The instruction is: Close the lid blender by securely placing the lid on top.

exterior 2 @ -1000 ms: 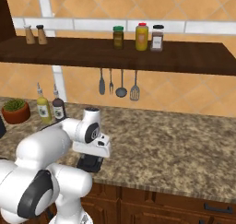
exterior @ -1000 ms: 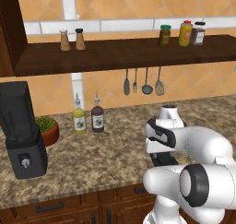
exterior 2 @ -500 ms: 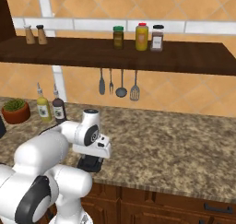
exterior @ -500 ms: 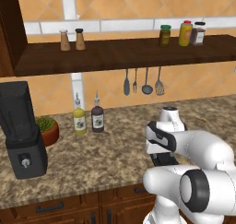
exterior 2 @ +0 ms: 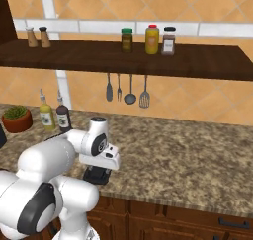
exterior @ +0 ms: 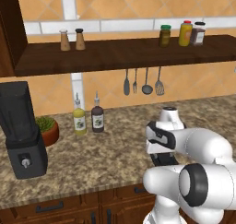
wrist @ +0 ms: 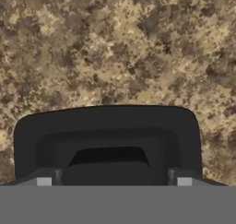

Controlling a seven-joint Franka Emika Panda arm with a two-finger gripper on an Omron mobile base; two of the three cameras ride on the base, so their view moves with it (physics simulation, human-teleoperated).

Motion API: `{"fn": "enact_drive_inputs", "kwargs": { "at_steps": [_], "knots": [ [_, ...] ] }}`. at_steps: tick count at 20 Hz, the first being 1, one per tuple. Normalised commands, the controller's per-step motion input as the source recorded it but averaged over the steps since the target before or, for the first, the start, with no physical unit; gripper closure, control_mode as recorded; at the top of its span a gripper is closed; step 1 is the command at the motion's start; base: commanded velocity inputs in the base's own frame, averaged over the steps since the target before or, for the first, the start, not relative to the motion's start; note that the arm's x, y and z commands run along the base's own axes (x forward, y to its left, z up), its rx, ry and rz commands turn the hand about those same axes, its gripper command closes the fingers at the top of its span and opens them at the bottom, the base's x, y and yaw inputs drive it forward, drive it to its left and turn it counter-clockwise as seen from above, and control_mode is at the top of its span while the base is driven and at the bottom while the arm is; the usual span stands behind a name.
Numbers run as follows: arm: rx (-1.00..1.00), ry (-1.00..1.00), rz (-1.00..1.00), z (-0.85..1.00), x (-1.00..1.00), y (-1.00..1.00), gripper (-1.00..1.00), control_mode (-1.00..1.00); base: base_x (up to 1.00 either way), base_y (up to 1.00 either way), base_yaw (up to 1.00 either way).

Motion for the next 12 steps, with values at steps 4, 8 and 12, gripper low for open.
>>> {"fn": "enact_drive_inputs", "kwargs": {
  "at_steps": [4, 8, 12],
  "knots": [
    [-0.02, 0.00, 0.03, -0.27, -0.31, 0.10, 1.00, -1.00, 0.00, 0.00, 0.00],
    [0.00, 0.00, 0.00, 0.00, 0.00, 0.00, 1.00, -1.00, 0.00, 0.00, 0.00],
    [0.00, 0.00, 0.00, 0.01, -0.01, 0.00, 1.00, -1.00, 0.00, 0.00, 0.00]
  ]
}}
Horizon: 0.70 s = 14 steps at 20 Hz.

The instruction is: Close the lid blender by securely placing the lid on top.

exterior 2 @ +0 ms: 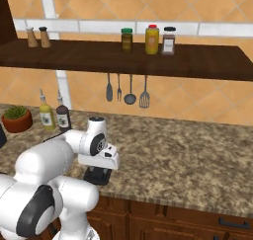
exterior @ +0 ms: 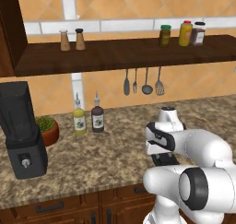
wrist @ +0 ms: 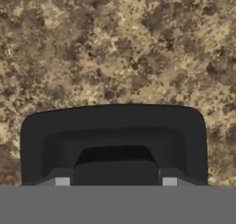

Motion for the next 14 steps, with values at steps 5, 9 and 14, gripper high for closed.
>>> {"fn": "enact_drive_inputs", "kwargs": {
  "at_steps": [5, 9, 14],
  "knots": [
    [0.00, -0.15, 0.00, 0.32, -0.20, 0.00, 1.00, -1.00, 0.00, 0.00, 0.00],
    [0.00, -0.31, 0.00, 0.89, -0.26, 0.06, 1.00, -1.00, 0.00, 0.00, 0.00],
    [0.00, -0.24, 0.00, 0.99, -0.21, 0.11, 1.00, -1.00, 0.00, 0.00, 0.00]
  ]
}}
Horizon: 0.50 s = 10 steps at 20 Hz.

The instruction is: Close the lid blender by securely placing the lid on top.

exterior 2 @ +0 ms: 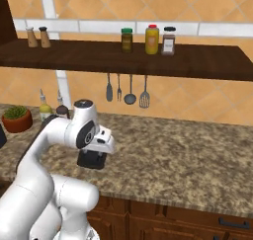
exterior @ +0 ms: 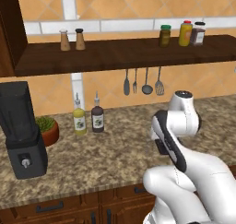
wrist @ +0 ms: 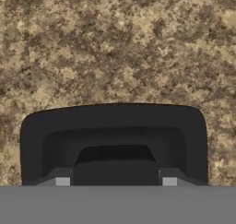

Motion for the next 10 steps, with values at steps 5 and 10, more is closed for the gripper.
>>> {"fn": "enact_drive_inputs", "kwargs": {
  "at_steps": [5, 10],
  "knots": [
    [0.00, -0.12, 0.00, 0.80, -0.16, 0.13, 1.00, -1.00, 0.00, 0.00, 0.00],
    [0.00, -0.12, 0.00, 0.36, -0.27, 0.29, 1.00, 1.00, -0.12, 0.36, 0.00]
  ]
}}
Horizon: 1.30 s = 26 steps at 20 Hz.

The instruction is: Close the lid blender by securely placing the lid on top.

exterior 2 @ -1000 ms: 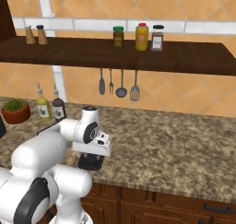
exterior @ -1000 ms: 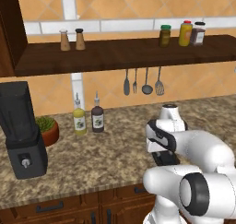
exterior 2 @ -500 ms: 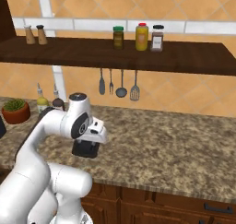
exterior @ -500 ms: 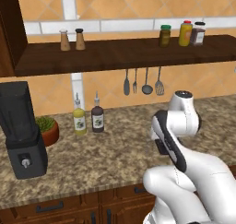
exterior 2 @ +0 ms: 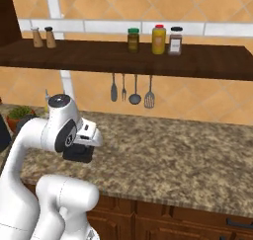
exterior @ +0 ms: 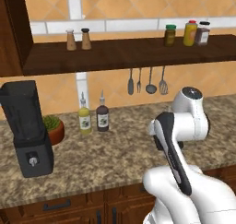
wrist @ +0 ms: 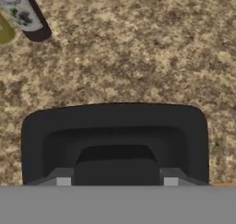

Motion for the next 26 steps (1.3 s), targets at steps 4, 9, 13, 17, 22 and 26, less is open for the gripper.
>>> {"fn": "enact_drive_inputs", "kwargs": {
  "at_steps": [4, 9, 13, 17, 22, 26],
  "knots": [
    [0.00, 0.00, 0.00, 0.00, 0.00, 0.00, 1.00, 1.00, -0.04, 1.00, 0.00],
    [0.00, 0.00, 0.00, 0.00, 0.00, 0.00, 1.00, 1.00, 0.07, 1.00, -0.04],
    [0.00, 0.00, 0.00, 0.00, 0.00, 0.00, 1.00, 1.00, 0.13, 0.99, -0.08],
    [0.00, 0.00, 0.00, 0.00, 0.00, 0.00, 1.00, 1.00, 0.13, 0.90, -0.10],
    [0.00, -0.02, -0.06, 0.40, 0.24, 0.16, 1.00, -1.00, 0.21, 0.33, -0.07],
    [0.00, -0.03, -0.16, 1.00, 0.71, 0.25, 1.00, -1.00, 0.00, 0.00, 0.00]
  ]
}}
